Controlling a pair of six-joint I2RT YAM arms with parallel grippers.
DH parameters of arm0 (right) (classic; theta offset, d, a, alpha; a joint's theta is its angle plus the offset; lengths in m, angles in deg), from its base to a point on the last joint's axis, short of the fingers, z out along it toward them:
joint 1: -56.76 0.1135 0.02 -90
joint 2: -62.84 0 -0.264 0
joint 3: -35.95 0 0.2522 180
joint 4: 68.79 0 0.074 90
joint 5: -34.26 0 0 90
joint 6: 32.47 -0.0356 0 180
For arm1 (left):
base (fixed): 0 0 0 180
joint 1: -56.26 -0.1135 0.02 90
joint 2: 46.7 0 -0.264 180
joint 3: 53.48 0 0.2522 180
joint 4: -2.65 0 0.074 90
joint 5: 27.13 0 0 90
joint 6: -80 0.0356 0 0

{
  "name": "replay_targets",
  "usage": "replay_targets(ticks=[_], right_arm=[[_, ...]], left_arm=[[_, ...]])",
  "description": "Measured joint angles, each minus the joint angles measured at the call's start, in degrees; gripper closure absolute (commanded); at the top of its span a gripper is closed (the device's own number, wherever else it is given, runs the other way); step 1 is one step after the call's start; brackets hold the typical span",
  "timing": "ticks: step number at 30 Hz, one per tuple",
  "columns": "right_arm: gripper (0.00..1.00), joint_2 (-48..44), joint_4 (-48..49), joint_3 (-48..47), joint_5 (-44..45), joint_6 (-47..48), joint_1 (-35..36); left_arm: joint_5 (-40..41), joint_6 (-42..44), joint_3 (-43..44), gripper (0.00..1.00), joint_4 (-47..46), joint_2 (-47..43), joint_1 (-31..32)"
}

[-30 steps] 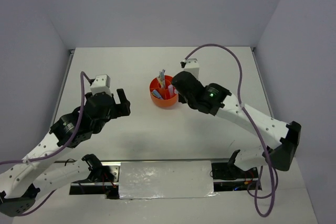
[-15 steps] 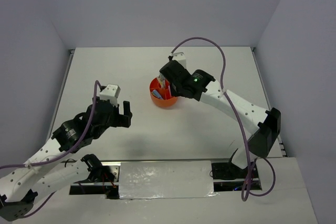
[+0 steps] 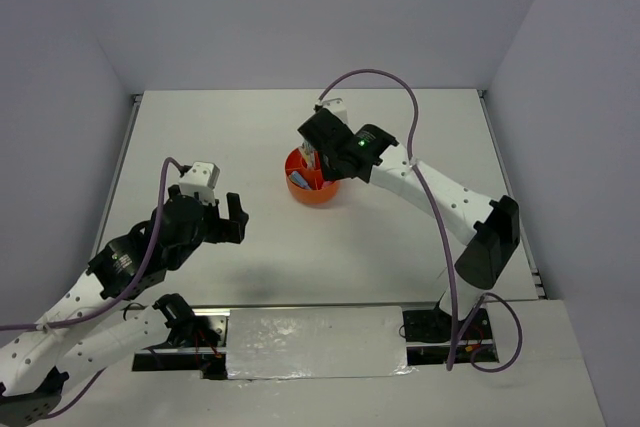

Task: Sort the stationery into containers
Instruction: Place the pen in the storage box.

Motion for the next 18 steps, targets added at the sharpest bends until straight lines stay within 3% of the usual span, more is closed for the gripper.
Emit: replay_targets(ticks=[11,18], right_arm=[[1.00,5.40,-1.55,-3.63,-1.49,1.46,-0.63],[0.70,6.54,-2.21,-3.63,-4.31,2.60,-1.79]], left_arm=[[-0.02,0.02,-0.11,0.01,-0.04,-0.28,0.00],[-0.04,0.02,-0.11,0.01,-0.09,-0.55,0.00]])
